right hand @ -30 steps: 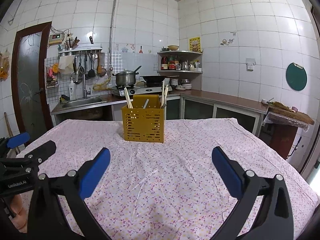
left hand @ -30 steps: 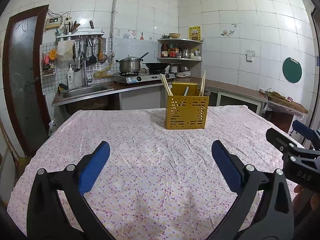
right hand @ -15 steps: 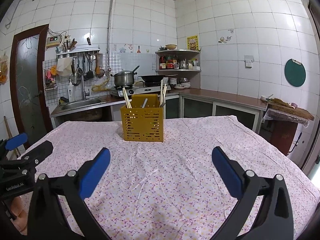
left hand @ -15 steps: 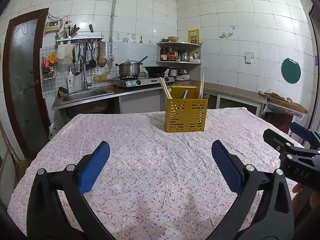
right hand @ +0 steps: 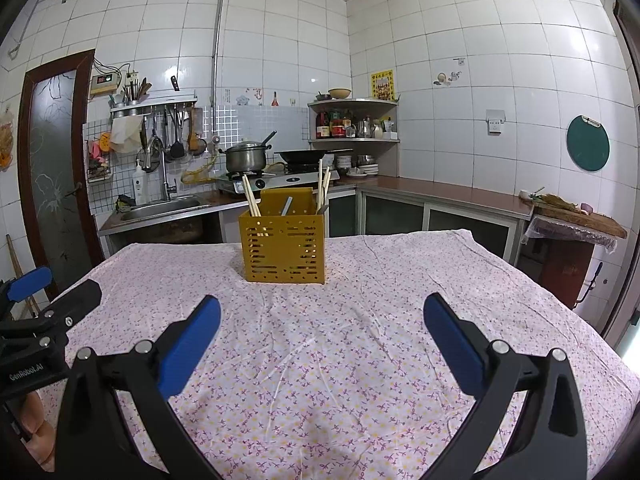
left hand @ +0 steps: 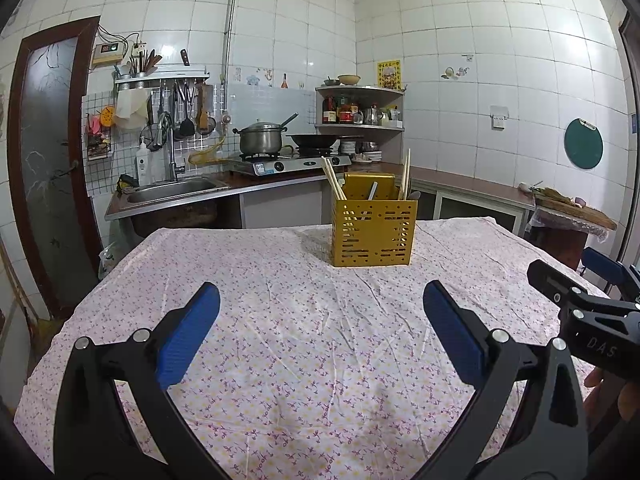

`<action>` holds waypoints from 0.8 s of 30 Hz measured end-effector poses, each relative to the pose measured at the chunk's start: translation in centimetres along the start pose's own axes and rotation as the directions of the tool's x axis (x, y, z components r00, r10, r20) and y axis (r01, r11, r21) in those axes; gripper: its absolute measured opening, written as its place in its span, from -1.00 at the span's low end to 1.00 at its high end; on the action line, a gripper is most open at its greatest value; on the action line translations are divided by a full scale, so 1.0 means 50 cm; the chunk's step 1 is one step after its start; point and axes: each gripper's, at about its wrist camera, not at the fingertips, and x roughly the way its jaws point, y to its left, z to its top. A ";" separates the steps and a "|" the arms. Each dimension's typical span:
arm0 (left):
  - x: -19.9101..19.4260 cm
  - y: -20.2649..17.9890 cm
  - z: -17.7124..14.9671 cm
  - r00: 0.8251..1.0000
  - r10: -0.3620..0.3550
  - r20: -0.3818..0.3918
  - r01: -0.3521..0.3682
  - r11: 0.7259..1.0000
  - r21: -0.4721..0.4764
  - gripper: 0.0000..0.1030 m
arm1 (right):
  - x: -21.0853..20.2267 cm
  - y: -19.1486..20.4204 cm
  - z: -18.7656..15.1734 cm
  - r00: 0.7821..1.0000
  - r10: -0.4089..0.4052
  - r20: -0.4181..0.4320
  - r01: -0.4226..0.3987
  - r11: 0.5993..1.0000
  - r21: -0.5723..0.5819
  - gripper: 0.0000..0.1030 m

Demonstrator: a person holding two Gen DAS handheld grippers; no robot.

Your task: Organize utensils

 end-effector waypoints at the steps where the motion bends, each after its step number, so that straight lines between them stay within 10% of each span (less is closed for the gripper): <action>1: -0.001 0.000 0.000 1.000 0.001 0.001 -0.001 1.000 0.000 0.91 | -0.001 0.000 0.000 1.000 -0.002 0.001 0.002 1.000 -0.001 0.92; 24: -0.015 -0.006 0.009 1.000 0.018 0.025 -0.019 1.000 0.014 0.91 | -0.007 0.008 -0.004 1.000 -0.004 0.007 0.004 1.000 -0.002 0.92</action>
